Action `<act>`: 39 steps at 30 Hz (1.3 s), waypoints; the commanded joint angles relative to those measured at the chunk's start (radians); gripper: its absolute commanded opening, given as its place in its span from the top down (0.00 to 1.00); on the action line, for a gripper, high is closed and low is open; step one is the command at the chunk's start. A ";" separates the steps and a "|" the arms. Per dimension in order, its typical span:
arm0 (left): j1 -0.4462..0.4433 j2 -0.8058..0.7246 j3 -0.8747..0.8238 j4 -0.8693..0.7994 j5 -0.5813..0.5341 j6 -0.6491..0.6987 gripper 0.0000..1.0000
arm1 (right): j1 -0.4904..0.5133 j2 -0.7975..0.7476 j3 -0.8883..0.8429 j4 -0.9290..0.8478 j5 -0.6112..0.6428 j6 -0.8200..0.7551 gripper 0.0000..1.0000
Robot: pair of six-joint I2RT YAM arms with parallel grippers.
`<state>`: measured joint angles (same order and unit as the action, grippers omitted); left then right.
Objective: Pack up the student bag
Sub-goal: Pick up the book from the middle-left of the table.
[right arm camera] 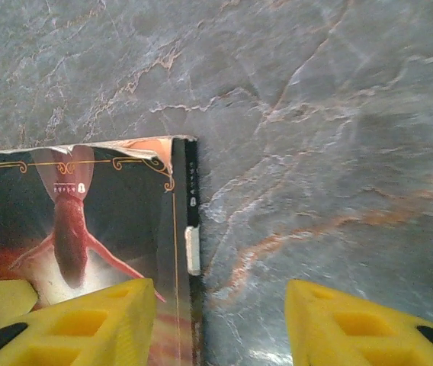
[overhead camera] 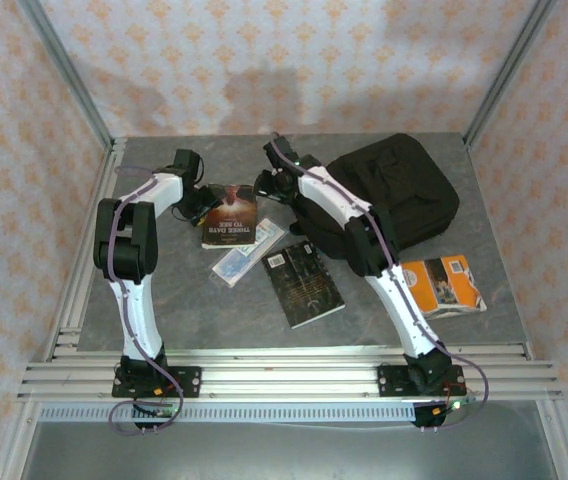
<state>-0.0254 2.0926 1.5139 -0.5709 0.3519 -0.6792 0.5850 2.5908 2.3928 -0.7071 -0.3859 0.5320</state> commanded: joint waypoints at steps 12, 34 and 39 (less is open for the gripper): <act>-0.001 0.009 0.019 -0.007 0.007 0.023 0.58 | 0.051 0.108 0.056 0.020 -0.176 0.069 0.59; -0.021 -0.046 -0.010 -0.017 0.055 0.044 0.72 | 0.067 0.027 -0.041 0.227 -0.440 0.191 0.77; -0.021 -0.050 -0.013 -0.022 0.081 0.045 0.72 | 0.070 -0.063 -0.190 0.388 -0.478 0.226 0.81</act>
<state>-0.0101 2.0750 1.5146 -0.5911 0.3286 -0.6338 0.5983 2.5977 2.2513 -0.4652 -0.7071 0.7132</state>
